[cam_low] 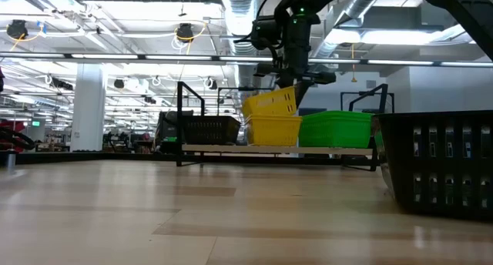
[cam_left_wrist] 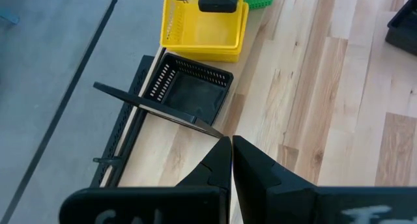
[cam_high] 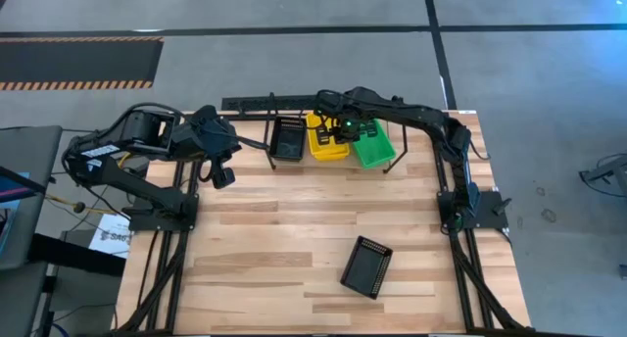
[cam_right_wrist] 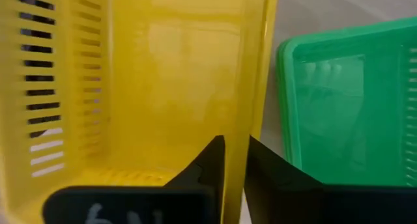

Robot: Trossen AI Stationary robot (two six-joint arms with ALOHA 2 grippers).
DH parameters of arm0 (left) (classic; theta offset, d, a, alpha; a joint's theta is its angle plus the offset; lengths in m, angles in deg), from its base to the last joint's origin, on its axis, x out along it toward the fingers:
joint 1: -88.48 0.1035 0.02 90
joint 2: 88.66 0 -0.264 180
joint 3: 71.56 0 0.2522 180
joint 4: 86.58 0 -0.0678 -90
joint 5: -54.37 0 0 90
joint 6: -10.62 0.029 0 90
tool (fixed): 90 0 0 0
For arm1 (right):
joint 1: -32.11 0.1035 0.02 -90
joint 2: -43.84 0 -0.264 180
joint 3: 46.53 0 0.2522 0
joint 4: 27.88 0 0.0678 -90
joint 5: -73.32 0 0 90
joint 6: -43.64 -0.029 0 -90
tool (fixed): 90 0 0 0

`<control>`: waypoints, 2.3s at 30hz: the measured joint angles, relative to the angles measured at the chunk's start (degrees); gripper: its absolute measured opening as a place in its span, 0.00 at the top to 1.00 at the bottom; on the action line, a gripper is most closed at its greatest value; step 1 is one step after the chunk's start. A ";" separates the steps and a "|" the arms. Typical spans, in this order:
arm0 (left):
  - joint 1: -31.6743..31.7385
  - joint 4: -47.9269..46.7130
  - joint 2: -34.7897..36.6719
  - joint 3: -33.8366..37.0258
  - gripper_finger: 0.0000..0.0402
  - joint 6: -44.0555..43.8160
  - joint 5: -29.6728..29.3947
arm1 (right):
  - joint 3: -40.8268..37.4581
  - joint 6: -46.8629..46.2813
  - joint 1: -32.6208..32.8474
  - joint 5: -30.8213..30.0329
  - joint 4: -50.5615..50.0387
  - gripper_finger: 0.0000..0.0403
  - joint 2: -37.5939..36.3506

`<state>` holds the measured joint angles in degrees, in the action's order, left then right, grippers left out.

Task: Stack baskets on shelf by color
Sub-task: Stack the yellow bin on top of the yellow bins on the shelf, then adjust the green bin on the shelf

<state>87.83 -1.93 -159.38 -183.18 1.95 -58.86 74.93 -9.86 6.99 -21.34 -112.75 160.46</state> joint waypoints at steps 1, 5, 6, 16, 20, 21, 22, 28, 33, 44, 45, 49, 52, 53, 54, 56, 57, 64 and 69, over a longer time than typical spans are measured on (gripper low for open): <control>-0.02 0.00 0.00 0.01 1.00 0.00 0.01 | 0.00 0.06 0.00 0.00 0.00 0.82 0.00; 0.00 0.00 0.00 0.01 1.00 0.02 0.00 | 0.00 1.20 0.00 -0.24 -0.03 0.75 0.00; 0.00 0.00 0.00 0.01 1.00 0.02 0.00 | 0.00 1.36 0.00 -0.24 -0.09 0.73 0.00; -0.01 -0.01 0.00 0.01 1.00 0.04 0.00 | 0.00 3.02 -0.50 -0.31 -0.77 0.59 0.00; -0.01 0.00 0.00 0.01 1.00 0.04 0.00 | 0.00 2.99 -0.96 -0.24 -0.89 0.58 0.00; -0.02 -0.01 0.00 0.00 1.00 0.04 0.00 | 0.00 3.02 -1.09 -0.23 -0.92 0.59 0.00; -0.02 0.00 0.00 0.01 1.00 0.04 0.00 | 0.00 3.01 -1.25 -0.22 -1.00 0.60 0.00; -0.01 0.00 0.00 0.01 1.00 0.04 0.00 | 0.04 4.10 -1.54 -0.22 -1.42 0.73 -0.02; -0.02 0.00 0.00 -0.01 1.00 0.04 -0.01 | 2.36 5.30 -1.66 -1.27 -4.44 0.88 -0.11; -0.02 -0.02 0.00 -0.01 1.00 0.07 -0.02 | 9.03 12.90 0.68 -0.98 -18.91 0.91 -0.28; -0.02 -0.01 0.00 0.01 1.00 0.07 -0.02 | 8.90 13.54 0.98 -0.32 -18.78 0.88 -0.28; -0.02 0.00 0.00 0.01 1.00 0.07 -0.02 | 8.91 15.03 2.07 0.43 -18.91 0.76 0.58; -0.01 0.00 0.00 0.01 1.00 0.06 -0.02 | 7.89 15.01 2.34 0.65 -18.77 0.65 1.06; -0.02 -0.02 0.00 -0.01 1.00 0.04 -0.04 | 7.49 14.62 2.41 0.63 -18.88 0.61 0.83; 0.00 0.00 0.00 0.01 1.00 0.04 -0.03 | 6.99 14.21 2.62 0.61 -18.91 0.58 0.66; -0.01 0.00 0.00 0.01 1.00 -0.03 -0.04 | 5.45 14.14 2.87 0.57 -18.94 0.51 0.66; -0.02 -0.01 0.00 0.01 1.00 -0.20 -0.03 | 4.72 14.22 3.11 0.59 -18.90 0.48 0.75; -0.02 -0.01 0.00 -0.01 1.00 -0.37 -0.04 | -0.82 14.38 4.00 0.35 -18.99 0.40 0.70; -0.02 0.00 0.00 -0.01 1.00 0.00 -0.02 | -4.89 13.36 3.62 0.24 -18.50 0.43 0.70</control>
<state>87.81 -1.93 -159.38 -183.19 1.95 -58.88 70.04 3.50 10.61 -21.11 -131.25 161.16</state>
